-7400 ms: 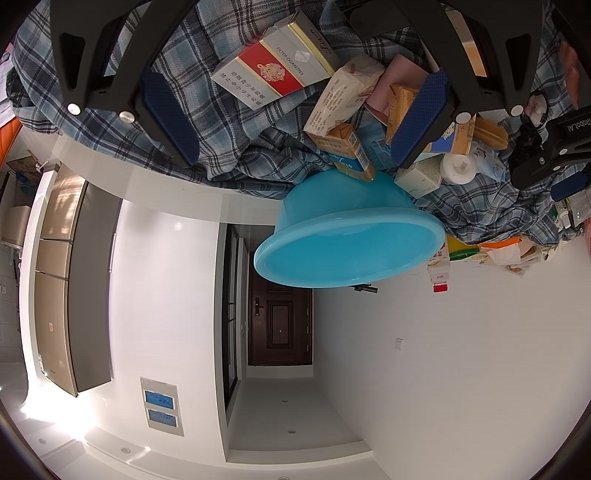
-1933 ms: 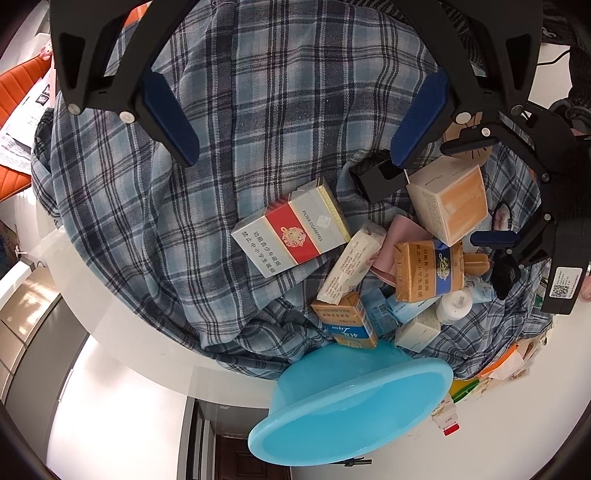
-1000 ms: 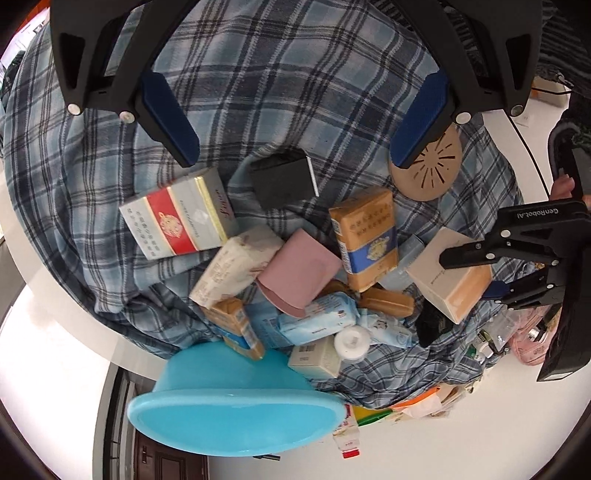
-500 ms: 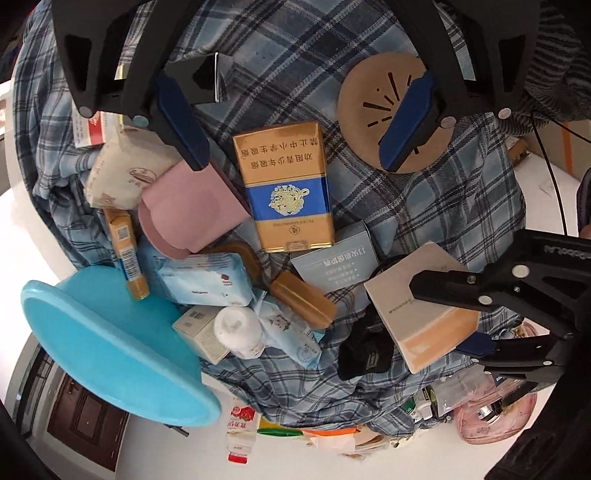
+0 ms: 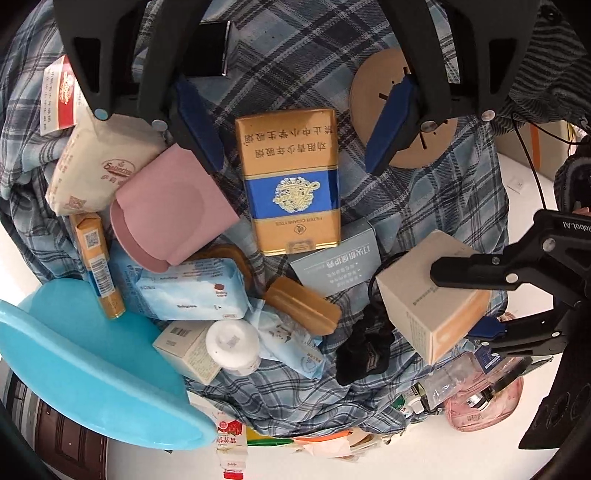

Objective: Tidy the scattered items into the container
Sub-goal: 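Grasp the gold-and-blue cigarette pack with the right tool while the left holds the soap, then carry the soap bar and cigarette pack over the blue basin with both tools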

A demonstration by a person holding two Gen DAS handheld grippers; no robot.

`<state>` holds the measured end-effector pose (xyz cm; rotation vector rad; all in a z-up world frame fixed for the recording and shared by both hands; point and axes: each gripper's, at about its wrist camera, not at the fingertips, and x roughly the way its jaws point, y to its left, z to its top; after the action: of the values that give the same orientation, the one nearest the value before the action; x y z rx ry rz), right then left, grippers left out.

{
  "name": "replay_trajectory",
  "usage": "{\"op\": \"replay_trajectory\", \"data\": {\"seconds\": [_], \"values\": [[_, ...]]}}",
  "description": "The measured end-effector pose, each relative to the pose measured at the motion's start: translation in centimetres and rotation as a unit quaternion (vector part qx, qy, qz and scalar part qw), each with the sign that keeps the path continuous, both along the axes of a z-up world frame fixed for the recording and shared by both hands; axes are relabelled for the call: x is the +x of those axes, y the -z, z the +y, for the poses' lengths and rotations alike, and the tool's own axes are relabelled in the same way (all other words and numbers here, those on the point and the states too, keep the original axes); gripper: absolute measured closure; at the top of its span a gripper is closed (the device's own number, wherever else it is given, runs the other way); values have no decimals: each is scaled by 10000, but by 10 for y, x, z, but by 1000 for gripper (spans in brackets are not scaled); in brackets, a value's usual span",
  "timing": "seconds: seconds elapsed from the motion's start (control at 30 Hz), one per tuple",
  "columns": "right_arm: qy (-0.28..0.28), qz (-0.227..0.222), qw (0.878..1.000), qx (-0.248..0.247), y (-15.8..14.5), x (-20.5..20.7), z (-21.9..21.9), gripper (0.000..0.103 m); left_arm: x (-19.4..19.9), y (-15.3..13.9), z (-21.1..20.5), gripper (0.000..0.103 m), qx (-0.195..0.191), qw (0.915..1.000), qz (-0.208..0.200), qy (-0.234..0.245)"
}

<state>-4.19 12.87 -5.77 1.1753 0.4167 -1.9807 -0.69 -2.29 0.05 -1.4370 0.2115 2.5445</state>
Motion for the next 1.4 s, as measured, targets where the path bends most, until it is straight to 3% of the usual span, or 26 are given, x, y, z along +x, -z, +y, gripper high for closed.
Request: {"op": "replay_trajectory", "data": {"seconds": [0.2,0.23,0.3,0.37,0.53,0.83,0.93,1.13,1.2,1.33,1.4], "values": [[-40,67,9998,198,8,-1,-9,27,1,1,3,42,-37,10000,-13,64],[36,34,9998,190,10,-4,-9,30,1,1,4,42,-29,10000,-13,59],[396,179,9990,106,5,-7,-3,54,1,1,4,42,1,10000,-14,38],[636,90,9978,-186,-6,-6,7,55,1,1,4,42,20,10000,-6,34],[843,409,9936,-630,-41,7,26,54,0,1,5,42,35,10000,3,36],[1547,273,9865,-454,-35,10,50,54,3,4,19,42,-115,9998,10,191],[2058,382,9765,-505,-36,8,58,54,3,1,23,42,-140,9997,130,152],[2526,1476,9527,-827,-86,21,67,54,-6,-31,21,42,135,9979,615,-128],[2675,1947,9383,-1010,-110,32,72,54,-5,-50,22,42,98,9940,1055,-269],[2904,2766,9058,-1367,-154,63,85,53,6,-90,19,42,133,9784,1978,-578],[2946,3027,8937,-1512,-169,78,91,53,14,-105,16,42,284,9725,2204,-698]]}}
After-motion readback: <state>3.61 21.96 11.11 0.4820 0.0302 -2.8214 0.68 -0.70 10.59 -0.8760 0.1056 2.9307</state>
